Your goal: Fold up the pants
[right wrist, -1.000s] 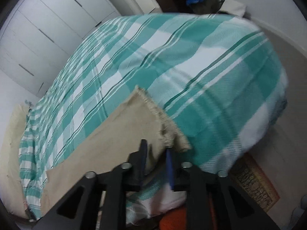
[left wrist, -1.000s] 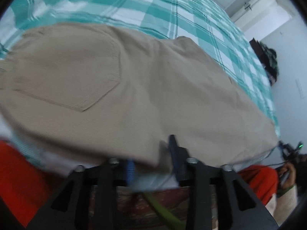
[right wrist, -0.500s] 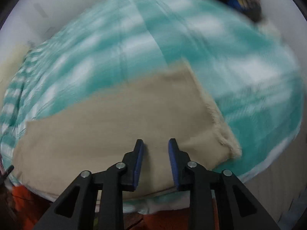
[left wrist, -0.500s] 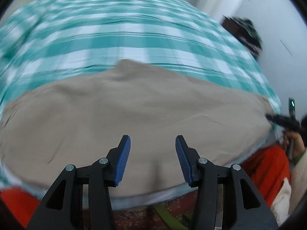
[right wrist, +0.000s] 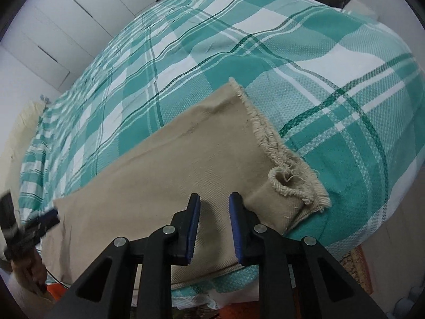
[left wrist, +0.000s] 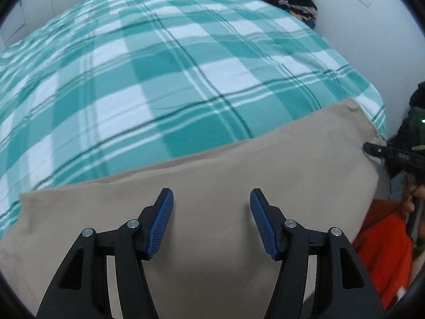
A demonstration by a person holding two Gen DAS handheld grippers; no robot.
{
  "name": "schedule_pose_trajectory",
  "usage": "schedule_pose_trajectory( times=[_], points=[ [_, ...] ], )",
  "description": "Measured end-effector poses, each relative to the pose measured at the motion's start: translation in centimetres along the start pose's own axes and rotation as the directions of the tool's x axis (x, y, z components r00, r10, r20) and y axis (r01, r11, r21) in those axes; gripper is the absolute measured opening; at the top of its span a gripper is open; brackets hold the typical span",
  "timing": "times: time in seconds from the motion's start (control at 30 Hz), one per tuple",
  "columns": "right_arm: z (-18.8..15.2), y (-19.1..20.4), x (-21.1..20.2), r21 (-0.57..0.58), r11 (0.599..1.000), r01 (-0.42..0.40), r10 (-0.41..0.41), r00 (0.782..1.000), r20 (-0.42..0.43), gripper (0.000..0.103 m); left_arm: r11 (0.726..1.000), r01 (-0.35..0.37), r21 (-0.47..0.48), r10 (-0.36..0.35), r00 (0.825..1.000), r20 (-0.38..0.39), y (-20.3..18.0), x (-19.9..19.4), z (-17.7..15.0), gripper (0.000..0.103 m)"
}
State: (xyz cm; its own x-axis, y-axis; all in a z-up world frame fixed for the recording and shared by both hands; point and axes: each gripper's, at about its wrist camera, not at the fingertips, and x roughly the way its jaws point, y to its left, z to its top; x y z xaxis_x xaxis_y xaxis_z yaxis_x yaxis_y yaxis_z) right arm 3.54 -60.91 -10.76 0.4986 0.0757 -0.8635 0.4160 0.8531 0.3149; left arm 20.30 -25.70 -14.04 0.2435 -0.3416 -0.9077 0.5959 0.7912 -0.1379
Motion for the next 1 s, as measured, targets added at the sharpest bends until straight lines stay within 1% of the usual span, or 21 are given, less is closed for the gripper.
schedule_pose_trajectory(
  times=[0.07,0.1,0.13,0.2,0.23,0.3,0.33,0.43,0.5,0.57,0.63,0.67,0.7,0.73,0.77,0.8,0.83,0.87,0.93,0.97,1.0],
  points=[
    [0.2,-0.1,0.2,0.000,1.000,-0.003,0.003,1.000,0.002,0.022,0.998,0.003,0.055,0.000,0.999,-0.039,-2.0,1.1,-1.5,0.062],
    [0.2,-0.1,0.2,0.003,1.000,-0.009,0.009,1.000,0.003,0.022,0.996,0.004,0.086,-0.001,0.999,-0.038,-2.9,1.2,-2.2,0.062],
    [0.1,-0.2,0.2,0.006,1.000,-0.015,0.015,1.000,0.004,0.022,0.990,-0.006,0.144,0.009,1.000,-0.019,-4.3,0.8,-3.8,0.062],
    [0.1,-0.4,0.1,0.013,1.000,-0.027,0.027,1.000,0.008,0.022,0.980,-0.050,0.192,0.043,0.998,0.043,-5.6,-0.4,-6.3,0.062],
    [0.0,-0.5,0.0,0.015,0.999,-0.032,0.032,0.999,0.010,0.022,0.982,-0.048,0.184,0.040,0.998,0.051,-5.7,-0.8,-6.8,0.062],
    [-0.1,-0.6,-0.1,0.018,0.999,-0.036,0.035,0.999,0.014,0.021,0.990,0.007,0.138,-0.012,0.999,0.032,-5.4,-1.5,-7.6,0.062],
    [-0.1,-0.6,-0.1,0.020,0.999,-0.034,0.034,0.999,0.015,0.021,0.992,0.014,0.125,-0.019,0.999,0.035,-5.4,-1.8,-8.0,0.063],
    [0.0,-0.4,-0.1,0.025,0.999,-0.023,0.023,1.000,0.019,0.021,0.987,-0.002,0.163,-0.005,0.999,0.044,-5.8,-2.2,-8.9,0.064],
    [0.0,-0.3,-0.2,0.025,0.999,-0.020,0.019,0.999,0.026,0.022,0.988,-0.002,0.157,-0.005,0.999,0.045,-5.7,-2.2,-9.1,0.065],
    [0.0,-0.6,-0.7,0.042,0.998,-0.049,0.047,0.997,0.056,0.024,0.990,0.002,0.139,-0.009,0.999,0.045,-5.7,-1.8,-9.0,0.065],
    [-0.3,-1.5,-2.0,0.083,0.992,-0.099,0.088,0.988,0.130,0.025,0.991,0.003,0.136,-0.010,0.999,0.053,-5.8,-1.8,-9.2,0.065],
    [-0.6,-2.4,-3.2,0.115,0.985,-0.129,0.105,0.975,0.195,0.025,0.991,0.003,0.134,-0.011,0.998,0.054,-5.9,-1.6,-9.0,0.065],
    [-1.2,-3.9,-4.9,0.170,0.971,-0.169,0.115,0.951,0.288,0.026,0.991,0.007,0.132,-0.015,0.998,0.055,-5.9,-1.7,-9.0,0.065],
    [-2.0,-5.5,-6.4,0.230,0.952,-0.203,0.109,0.924,0.366,0.027,0.991,0.010,0.133,-0.018,0.998,0.057,-5.9,-1.8,-9.1,0.065],
    [-2.6,-6.6,-7.1,0.269,0.936,-0.227,0.103,0.908,0.406,0.027,0.991,0.012,0.133,-0.020,0.998,0.058,-5.9,-1.7,-9.1,0.065],
    [-3.6,-8.3,-8.0,0.333,0.904,-0.269,0.098,0.888,0.449,0.028,0.991,0.014,0.134,-0.022,0.998,0.061,-5.8,-1.8,-9.2,0.065],
    [-4.2,-9.4,-8.2,0.371,0.879,-0.300,0.111,0.885,0.452,0.030,0.991,0.016,0.135,-0.025,0.998,0.064,-5.8,-1.8,-9.3,0.065],
    [-4.5,-9.9,-8.1,0.384,0.866,-0.319,0.136,0.891,0.433,0.030,0.991,0.018,0.135,-0.027,0.997,0.066,-5.8,-1.7,-9.3,0.065],
    [-5.0,-9.9,-7.6,0.385,0.852,-0.356,0.198,0.898,0.393,0.030,0.991,0.023,0.132,-0.032,0.997,0.068,-5.8,-1.7,-9.3,0.066],
    [-5.2,-9.5,-7.2,0.378,0.846,-0.376,0.241,0.902,0.358,0.030,0.991,0.025,0.130,-0.034,0.997,0.068,-5.7,-1.6,-9.3,0.066],
    [-5.1,-9.1,-6.8,0.374,0.845,-0.382,0.266,0.907,0.326,0.030,0.991,0.027,0.128,-0.036,0.997,0.069,-5.7,-1.6,-9.3,0.066]
  ],
)
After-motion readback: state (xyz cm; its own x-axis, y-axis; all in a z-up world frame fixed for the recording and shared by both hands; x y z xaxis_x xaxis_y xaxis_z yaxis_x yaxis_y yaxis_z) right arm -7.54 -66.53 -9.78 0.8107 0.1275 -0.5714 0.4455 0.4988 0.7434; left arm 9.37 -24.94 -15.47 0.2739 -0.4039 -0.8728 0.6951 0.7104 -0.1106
